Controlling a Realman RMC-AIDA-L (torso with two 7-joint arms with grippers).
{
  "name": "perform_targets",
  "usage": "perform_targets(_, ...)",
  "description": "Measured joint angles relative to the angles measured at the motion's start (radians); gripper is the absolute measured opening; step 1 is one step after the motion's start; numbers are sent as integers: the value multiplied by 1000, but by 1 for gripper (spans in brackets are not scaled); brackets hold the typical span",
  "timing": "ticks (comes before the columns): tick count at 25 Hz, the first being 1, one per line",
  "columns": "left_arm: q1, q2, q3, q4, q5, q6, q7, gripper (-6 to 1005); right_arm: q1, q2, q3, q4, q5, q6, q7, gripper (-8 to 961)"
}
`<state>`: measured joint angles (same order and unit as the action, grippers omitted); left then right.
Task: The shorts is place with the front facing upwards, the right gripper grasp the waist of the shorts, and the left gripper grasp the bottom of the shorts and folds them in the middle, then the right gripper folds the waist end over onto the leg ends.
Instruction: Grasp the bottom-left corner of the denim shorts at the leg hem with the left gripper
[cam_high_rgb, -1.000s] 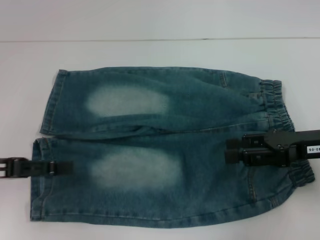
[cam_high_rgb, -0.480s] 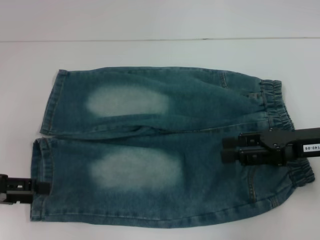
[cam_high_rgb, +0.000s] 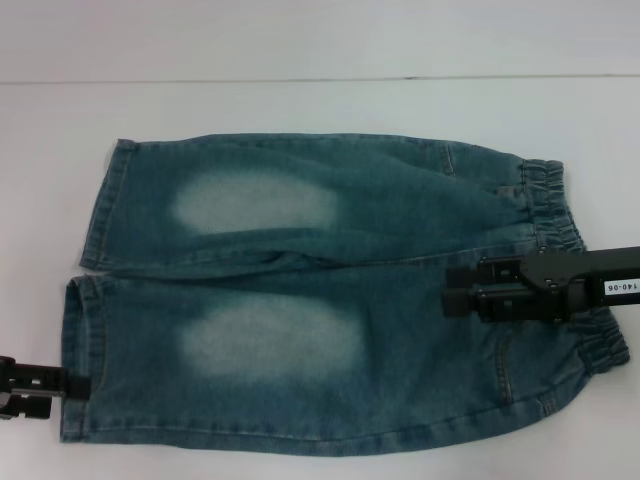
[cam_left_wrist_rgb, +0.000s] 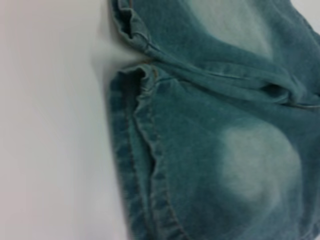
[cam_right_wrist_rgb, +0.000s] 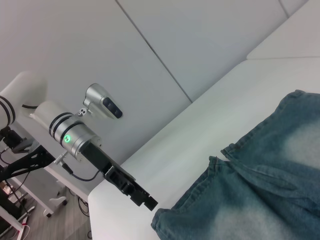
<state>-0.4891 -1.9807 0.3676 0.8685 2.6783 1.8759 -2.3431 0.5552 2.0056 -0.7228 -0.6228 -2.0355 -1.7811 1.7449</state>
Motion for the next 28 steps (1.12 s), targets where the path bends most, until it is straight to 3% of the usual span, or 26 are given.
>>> perform_targets(28,-32,-10,50,-68,37,-34,26,874,7,-1,0,6,0,5,0,634)
